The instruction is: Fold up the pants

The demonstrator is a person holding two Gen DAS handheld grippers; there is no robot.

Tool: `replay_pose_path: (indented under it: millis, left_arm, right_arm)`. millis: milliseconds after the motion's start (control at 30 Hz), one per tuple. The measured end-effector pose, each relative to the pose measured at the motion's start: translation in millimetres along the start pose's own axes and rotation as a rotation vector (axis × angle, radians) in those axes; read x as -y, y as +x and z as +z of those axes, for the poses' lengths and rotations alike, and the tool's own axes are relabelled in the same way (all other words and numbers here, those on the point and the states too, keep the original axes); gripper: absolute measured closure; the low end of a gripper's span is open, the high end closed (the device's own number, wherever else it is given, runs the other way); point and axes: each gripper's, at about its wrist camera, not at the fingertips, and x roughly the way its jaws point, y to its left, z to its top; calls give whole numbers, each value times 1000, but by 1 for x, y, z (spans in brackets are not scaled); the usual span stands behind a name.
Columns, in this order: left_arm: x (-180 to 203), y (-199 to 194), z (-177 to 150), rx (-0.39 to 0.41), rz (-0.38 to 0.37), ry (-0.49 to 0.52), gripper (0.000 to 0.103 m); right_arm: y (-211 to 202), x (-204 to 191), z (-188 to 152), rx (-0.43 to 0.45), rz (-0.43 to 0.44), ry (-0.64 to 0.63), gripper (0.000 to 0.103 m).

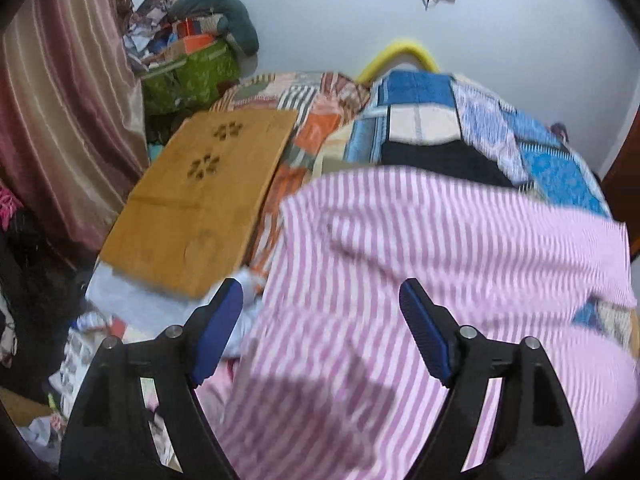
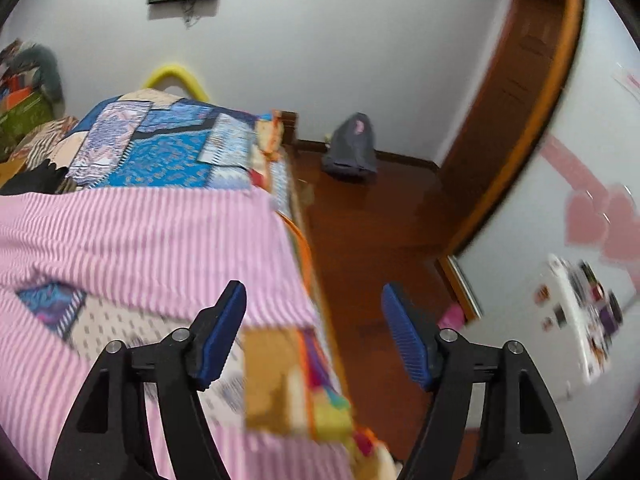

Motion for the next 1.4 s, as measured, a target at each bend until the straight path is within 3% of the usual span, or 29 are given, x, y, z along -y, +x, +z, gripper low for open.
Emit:
replay_pose_path:
  millis: [267,467,533,600,700,800,900,1167,1233,1300,1400]
  left_arm:
    - [1,12,-87,-147,59,55,22]
    - [1,13,-130,-210,85,84,22]
    - [3,15,-136,-222,102,99,22]
    - [5,17,-140,-227,119,113,22]
    - [8,18,-143,-219,124,114,22]
    - [8,20,-142,-219,117,104,22]
    - [7,21,-141,-220,113,99,22]
    - [-17,2,-128,-170,117,32,22]
    - [-30,-3,-123,-157,121,-8,22]
    - [-46,-4,-118,-155,129,-56,22]
    - [-65,3,-120,-175,112,-127,22]
  right_arm:
    - [36,29,-101,-219,4,70,35]
    - [72,31,-159,-360,92,159,38]
    - [78,37,-165,-369,141,209,45]
    - [87,41,-164,-387,194,250,63]
    - [93,30,-160,-393,191,217,83]
    - [93,22,-158,-377,155,160,94]
    - [94,16,-158,-363,125,126,98]
    - [83,36,-148,-330,134,178,95]
    - [80,35,-145,-333,132,174,77]
    - [78,33,-145,-319,104,161,45]
    - [85,30,-147,-332,93,161,42]
